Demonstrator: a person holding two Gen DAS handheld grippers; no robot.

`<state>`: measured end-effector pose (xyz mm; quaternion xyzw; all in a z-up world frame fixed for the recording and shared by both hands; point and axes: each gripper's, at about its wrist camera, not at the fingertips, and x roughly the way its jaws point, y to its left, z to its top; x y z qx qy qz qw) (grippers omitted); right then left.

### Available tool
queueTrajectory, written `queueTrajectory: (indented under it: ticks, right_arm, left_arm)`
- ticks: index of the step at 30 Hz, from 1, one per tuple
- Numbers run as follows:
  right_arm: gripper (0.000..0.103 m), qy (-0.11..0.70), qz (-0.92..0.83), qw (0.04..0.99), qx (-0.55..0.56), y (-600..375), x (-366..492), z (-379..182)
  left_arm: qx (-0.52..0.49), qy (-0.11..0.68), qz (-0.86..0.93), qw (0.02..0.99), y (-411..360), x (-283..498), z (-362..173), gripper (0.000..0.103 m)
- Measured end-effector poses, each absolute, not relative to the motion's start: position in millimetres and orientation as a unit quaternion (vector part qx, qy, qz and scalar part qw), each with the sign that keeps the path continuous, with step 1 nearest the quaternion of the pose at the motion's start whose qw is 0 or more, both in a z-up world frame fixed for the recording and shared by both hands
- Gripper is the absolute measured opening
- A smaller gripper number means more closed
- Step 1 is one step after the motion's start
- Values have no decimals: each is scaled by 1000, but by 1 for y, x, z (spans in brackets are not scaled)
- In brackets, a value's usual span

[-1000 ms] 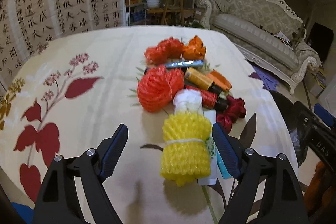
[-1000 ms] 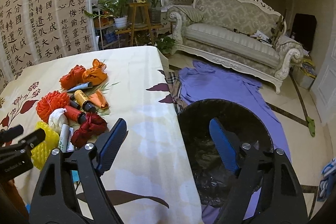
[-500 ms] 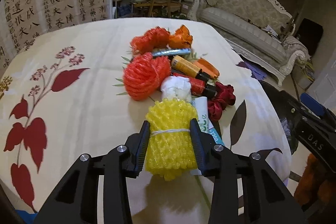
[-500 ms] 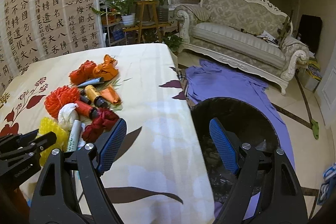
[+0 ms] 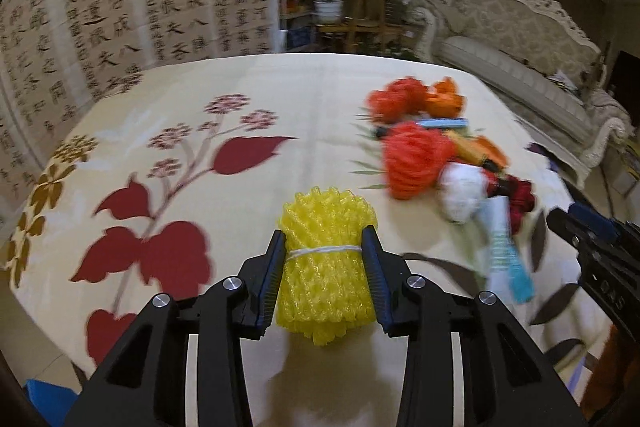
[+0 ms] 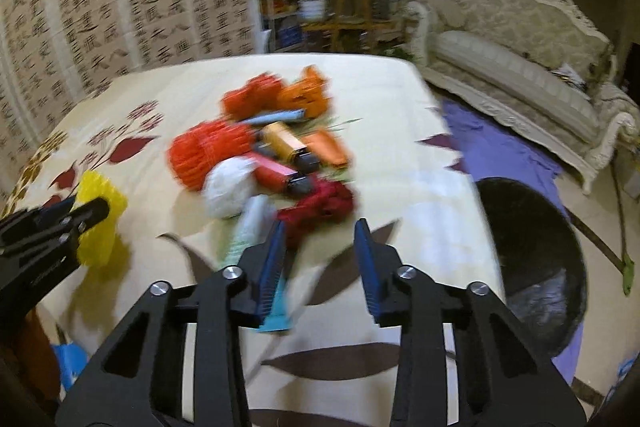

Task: Collect trash
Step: 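Grasp the yellow foam net with the left tool while the right tool grasps the white tube, then carry both items over the black bin and open both tools to drop them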

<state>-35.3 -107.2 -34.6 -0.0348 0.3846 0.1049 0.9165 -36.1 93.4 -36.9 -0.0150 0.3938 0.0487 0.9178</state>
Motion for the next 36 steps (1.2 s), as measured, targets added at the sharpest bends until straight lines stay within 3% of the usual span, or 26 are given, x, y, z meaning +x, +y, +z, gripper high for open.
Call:
queueTrajectory:
  ticks: [9, 20, 23, 36]
  right_arm:
    - [25, 406, 138, 900, -81, -58, -41, -51]
    - [24, 419, 124, 894, -103, -47, -36, -68]
    - [18, 415, 126, 895, -100, -48, -38, -68]
    - [16, 381, 126, 913, -70, -72, -41, -40]
  left_arm:
    - [-37, 389, 66, 918, 127, -38, -42, 39]
    - [-58, 392, 44, 917, 130, -38, -46, 39]
    - [-61, 392, 39, 917, 128, -39, -47, 39]
    - [-72, 386, 33, 919, 123, -41, -42, 39]
